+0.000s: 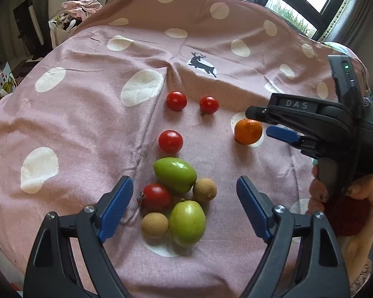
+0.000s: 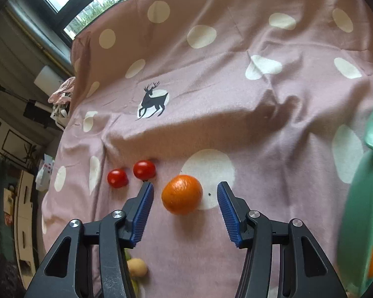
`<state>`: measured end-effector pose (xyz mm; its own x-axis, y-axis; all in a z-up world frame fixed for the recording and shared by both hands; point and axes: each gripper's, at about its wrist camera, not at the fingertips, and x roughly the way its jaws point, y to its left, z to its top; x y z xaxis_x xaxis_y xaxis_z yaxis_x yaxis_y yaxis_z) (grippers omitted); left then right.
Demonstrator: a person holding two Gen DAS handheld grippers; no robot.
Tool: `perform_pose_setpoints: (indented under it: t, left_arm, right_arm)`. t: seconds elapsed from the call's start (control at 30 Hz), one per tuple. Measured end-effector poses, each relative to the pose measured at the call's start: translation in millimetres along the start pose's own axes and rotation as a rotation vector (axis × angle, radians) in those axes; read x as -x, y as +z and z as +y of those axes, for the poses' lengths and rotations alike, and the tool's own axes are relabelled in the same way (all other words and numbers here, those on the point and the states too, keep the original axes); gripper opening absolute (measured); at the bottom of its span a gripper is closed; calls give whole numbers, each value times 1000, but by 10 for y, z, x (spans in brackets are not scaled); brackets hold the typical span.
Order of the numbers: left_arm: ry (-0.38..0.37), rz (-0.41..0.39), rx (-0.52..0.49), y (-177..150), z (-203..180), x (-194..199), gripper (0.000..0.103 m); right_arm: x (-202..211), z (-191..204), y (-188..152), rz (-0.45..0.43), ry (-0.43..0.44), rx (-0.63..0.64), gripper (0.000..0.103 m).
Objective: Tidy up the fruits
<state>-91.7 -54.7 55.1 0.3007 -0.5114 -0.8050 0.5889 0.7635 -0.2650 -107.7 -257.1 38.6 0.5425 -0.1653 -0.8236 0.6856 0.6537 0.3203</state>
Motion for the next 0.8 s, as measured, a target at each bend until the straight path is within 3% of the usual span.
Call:
perform_pose_setpoints:
  t: [0.1, 0.23, 0.37, 0.43, 0.53, 0.67, 0.77, 0.8]
  left_arm:
    - [-9, 7, 16, 18, 30, -14, 84]
    - [-27, 2, 4, 12, -14, 9, 84]
    - [-42, -26, -24, -7, -92, 55, 83]
    - [-26, -57, -40, -13, -132, 90, 83]
    - [-47, -49, -57, -35, -174, 73, 82]
    - [-41, -30, -41, -48, -141, 42, 82]
    - [-15, -39, -19, -31, -72, 55, 82]
    - [-11, -37, -8, -25, -48, 53, 82]
  right_arm:
    - [-196, 51, -21, 26, -23, 14, 40]
    - [-172, 59, -68, 19, -24, 35, 39]
    - [21, -38, -154, 33, 47, -9, 30]
    - [137, -60, -241, 32, 96, -12, 10]
    - [180, -59, -348, 26, 37, 22, 10]
    - [27, -202, -345, 91, 101, -72, 10]
    - [95, -135, -294, 29, 74, -38, 11]
    - [124, -102, -279, 9, 69, -27, 17]
